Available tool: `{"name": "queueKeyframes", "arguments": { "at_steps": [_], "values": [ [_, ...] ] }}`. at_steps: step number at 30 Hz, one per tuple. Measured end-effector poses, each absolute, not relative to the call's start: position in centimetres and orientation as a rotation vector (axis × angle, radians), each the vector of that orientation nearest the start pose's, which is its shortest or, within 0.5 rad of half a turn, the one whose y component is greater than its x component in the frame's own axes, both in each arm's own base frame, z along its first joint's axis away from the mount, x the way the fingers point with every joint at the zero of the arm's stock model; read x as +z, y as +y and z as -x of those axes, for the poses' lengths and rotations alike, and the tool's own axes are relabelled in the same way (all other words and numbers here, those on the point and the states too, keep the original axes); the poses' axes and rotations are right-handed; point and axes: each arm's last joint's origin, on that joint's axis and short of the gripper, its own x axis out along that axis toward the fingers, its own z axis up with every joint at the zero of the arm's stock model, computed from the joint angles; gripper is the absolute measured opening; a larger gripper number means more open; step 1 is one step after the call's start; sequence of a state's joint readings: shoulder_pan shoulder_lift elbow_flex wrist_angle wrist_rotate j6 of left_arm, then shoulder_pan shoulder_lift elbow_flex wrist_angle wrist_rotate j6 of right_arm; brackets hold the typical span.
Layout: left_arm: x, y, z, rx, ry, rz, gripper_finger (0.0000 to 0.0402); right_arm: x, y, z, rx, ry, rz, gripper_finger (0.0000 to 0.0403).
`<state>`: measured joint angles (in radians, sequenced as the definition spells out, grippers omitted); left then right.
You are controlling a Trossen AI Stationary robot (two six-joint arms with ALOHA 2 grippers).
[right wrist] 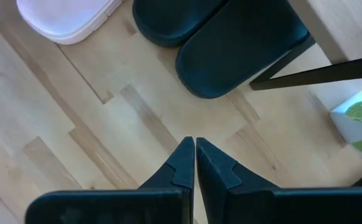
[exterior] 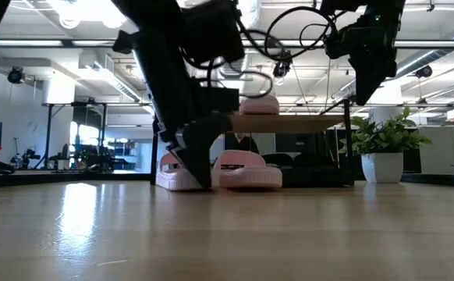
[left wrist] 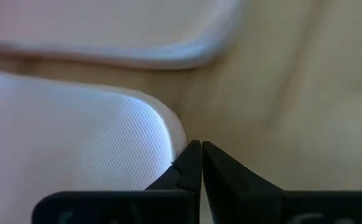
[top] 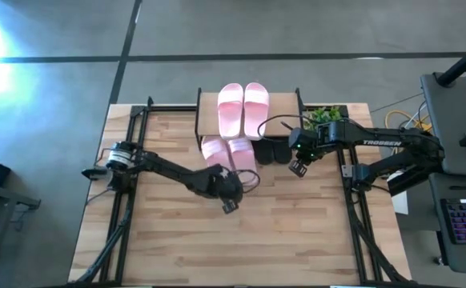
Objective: Pick and place slides into the shelf
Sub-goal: Adjust the slippers under the shelf
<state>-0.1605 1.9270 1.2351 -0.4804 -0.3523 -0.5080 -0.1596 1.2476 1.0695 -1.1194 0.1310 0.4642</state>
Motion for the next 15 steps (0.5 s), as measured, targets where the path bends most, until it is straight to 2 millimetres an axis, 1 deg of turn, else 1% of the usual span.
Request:
{"name": "queueKeyframes", "arguments": {
  "at_steps": [2, 4, 6, 8, 11, 13, 15],
  "values": [
    [15.2, -4.0, -37.0, 0.493, 1.082, 0.144, 0.0000, 27.7, -3.8, -21.1, -0.551, 1.218, -0.417, 0.0009],
    [15.2, -3.3, -36.7, 0.533, 1.107, 0.125, 0.0000, 27.7, -3.8, -21.1, -0.550, 1.218, -0.419, 0.0009],
    [16.1, -3.2, -36.1, 0.558, 1.105, 0.091, 0.0000, 27.7, -3.4, -21.1, -0.513, 1.226, -0.437, 0.0009],
    [18.3, -3.7, -35.9, 0.525, 1.037, 0.093, 0.0000, 27.6, -2.8, -21.1, -0.432, 1.243, -0.480, 0.0009],
    [21.9, -4.8, -34.7, 0.456, 0.939, 0.154, 0.0000, 27.0, -1.8, -21.2, -0.338, 1.263, -0.520, 0.0009],
    [23.4, -5.5, -33.5, 0.439, 0.898, 0.221, 0.0000, 26.0, -1.4, -21.5, -0.301, 1.243, -0.572, 0.0009],
    [24.0, -5.9, -32.1, 0.446, 0.874, 0.314, 0.0000, 24.6, -1.1, -22.0, -0.265, 1.187, -0.653, 0.0009]
  ]
}}
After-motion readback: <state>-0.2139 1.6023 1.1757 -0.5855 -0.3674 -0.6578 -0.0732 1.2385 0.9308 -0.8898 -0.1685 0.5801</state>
